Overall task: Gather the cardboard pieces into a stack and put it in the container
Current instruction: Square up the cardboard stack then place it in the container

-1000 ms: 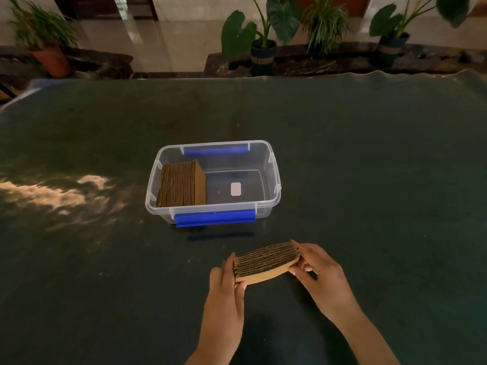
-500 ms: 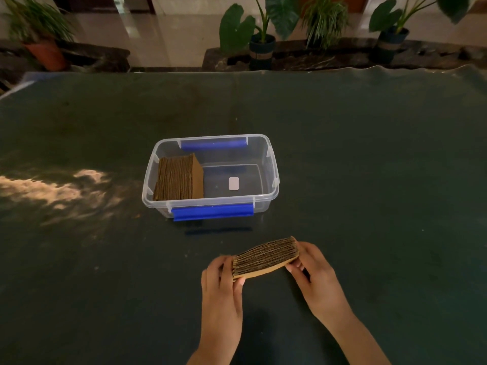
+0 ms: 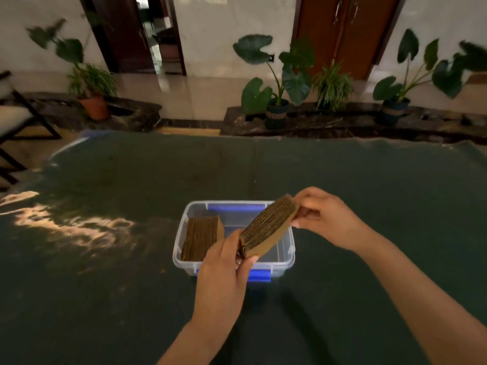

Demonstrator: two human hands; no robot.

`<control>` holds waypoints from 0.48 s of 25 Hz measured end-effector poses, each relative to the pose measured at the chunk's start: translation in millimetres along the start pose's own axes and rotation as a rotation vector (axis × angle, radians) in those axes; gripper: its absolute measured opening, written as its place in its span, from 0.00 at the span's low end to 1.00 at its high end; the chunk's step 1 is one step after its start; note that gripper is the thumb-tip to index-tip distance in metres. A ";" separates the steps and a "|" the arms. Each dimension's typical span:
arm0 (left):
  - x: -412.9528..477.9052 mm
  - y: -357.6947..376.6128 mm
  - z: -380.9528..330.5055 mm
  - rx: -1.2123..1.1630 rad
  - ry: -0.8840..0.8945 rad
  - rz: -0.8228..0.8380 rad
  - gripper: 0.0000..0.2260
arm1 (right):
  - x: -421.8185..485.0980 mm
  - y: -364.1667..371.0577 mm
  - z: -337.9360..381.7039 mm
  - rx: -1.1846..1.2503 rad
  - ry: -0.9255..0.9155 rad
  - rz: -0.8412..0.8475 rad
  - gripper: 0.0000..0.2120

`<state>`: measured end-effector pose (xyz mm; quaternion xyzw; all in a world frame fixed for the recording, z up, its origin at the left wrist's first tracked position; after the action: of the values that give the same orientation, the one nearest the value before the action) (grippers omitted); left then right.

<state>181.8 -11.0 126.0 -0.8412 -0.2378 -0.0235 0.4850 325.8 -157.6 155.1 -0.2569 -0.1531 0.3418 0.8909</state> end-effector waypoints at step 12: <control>44.0 60.8 20.4 0.133 -0.109 0.171 0.25 | 92.9 48.4 -73.3 0.000 0.408 0.412 0.08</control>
<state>242.5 -2.8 78.2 -0.8245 -0.1923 0.0796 0.5262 399.8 -88.9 76.7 -0.3460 0.0846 0.4570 0.8150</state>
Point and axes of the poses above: each hand's wrist, its own x-axis towards the middle knuckle, its own y-axis out of the palm, z = x × y, the point moved 5 cm from there along x, towards the middle knuckle, and after that the axes turned 9 degrees about x, right-handed, at the moved point
